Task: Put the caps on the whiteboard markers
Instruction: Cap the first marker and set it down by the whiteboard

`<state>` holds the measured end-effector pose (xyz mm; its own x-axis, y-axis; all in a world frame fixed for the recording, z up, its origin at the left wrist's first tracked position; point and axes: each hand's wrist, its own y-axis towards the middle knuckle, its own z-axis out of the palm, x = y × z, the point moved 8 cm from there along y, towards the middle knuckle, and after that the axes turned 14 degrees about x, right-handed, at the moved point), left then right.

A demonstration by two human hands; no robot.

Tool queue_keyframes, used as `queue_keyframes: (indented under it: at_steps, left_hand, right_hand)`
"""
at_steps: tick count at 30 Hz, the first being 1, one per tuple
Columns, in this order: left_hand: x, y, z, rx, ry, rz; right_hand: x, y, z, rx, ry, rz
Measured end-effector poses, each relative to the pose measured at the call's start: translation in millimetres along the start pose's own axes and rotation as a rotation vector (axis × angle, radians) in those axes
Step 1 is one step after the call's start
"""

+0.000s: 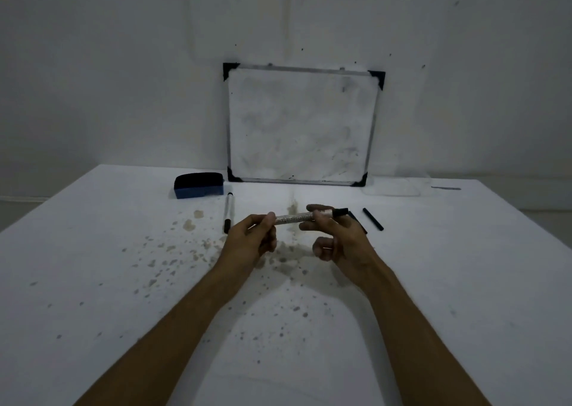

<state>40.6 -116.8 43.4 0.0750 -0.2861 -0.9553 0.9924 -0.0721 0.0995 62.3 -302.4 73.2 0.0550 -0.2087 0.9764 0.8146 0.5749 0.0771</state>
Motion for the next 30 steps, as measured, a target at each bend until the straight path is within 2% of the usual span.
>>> queue_keyframes:
  at_steps: [4,7,11,15,21,25,30]
  left_hand:
    - [-2,-6,8,0.066,0.26,-0.028]
    - [-3,-9,21,0.111,0.413,0.045]
    - [-10,-18,34,0.112,0.734,0.182]
    - [-18,-16,35,0.117,0.843,0.239]
    - [-16,-16,27,0.045,0.873,0.196]
    - [-6,-13,31,0.088,0.637,-0.003]
    - [-1,-8,27,0.111,0.485,-0.147]
  right_hand:
    - [-9,6,-4,-0.14,-0.032,-0.061]
    - [-16,7,-6,-0.264,-0.15,-0.021]
    - [-12,7,8,-0.258,-0.156,-0.068]
    - [-8,7,16,-0.231,-0.167,-0.097]
    - [-13,9,21,-0.18,-0.267,-0.07]
    - [-13,11,26,-0.141,-0.259,-0.104]
    - [-14,11,28,-0.114,-0.227,-0.121]
